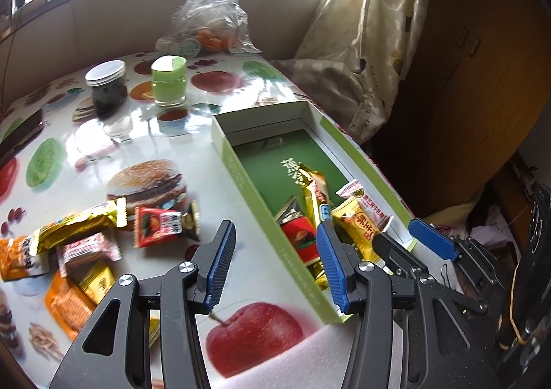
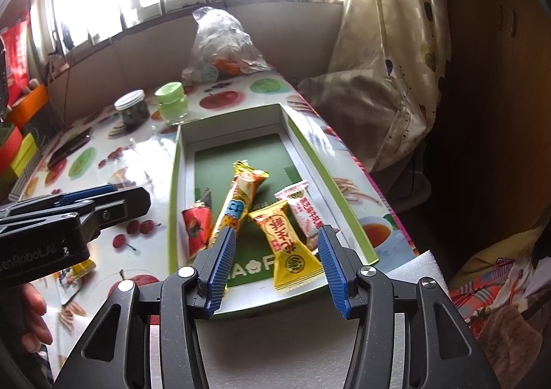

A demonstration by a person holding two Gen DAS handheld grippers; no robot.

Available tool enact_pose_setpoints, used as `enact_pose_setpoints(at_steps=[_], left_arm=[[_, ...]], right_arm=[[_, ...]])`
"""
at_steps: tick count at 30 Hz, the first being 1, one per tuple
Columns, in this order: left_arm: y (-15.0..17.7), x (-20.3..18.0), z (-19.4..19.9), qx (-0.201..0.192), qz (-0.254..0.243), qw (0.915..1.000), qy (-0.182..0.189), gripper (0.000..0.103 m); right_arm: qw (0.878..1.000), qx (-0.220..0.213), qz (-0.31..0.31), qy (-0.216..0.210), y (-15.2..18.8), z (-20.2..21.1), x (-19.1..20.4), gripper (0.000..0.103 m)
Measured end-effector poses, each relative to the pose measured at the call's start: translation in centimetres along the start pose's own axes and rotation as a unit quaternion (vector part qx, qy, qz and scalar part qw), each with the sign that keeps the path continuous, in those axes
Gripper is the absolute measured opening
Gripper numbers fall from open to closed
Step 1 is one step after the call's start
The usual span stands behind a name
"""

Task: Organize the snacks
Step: 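Withdraw both tools from the box back over the snack pile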

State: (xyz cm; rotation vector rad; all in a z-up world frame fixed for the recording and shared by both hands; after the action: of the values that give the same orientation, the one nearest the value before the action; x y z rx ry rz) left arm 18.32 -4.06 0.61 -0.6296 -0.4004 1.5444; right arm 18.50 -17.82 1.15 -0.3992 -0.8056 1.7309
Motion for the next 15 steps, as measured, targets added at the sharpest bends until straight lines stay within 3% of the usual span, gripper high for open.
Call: enact_pose_setpoints(at_steps=[8,15], left_arm=[[1.2,2.7,1.7,-0.009,0.016,0.9996,-0.019,0.050],[3.1,7.8,2.8,-0.010,0.064,0.9962,-0.058,0.050]], right_arm=[[0.999,-0.006,0.016,-0.029,-0.3,0.2,2.5,0.049],[0.998,-0.001,0.038,-0.059,-0.3,-0.4,5.5,0.049]])
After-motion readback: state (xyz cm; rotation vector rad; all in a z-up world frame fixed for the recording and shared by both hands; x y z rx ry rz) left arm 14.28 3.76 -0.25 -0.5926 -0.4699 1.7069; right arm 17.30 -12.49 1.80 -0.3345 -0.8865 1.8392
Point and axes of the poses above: each gripper's, at about its wrist camera, not at the fingertips, and z roughly against the way its jaws point, x to its left, y to its underside, the point moved 9 cm from there along -z, roughly the way its jaws point, and after that the axes turned 7 degrees about -y, right-handed, at the moved point
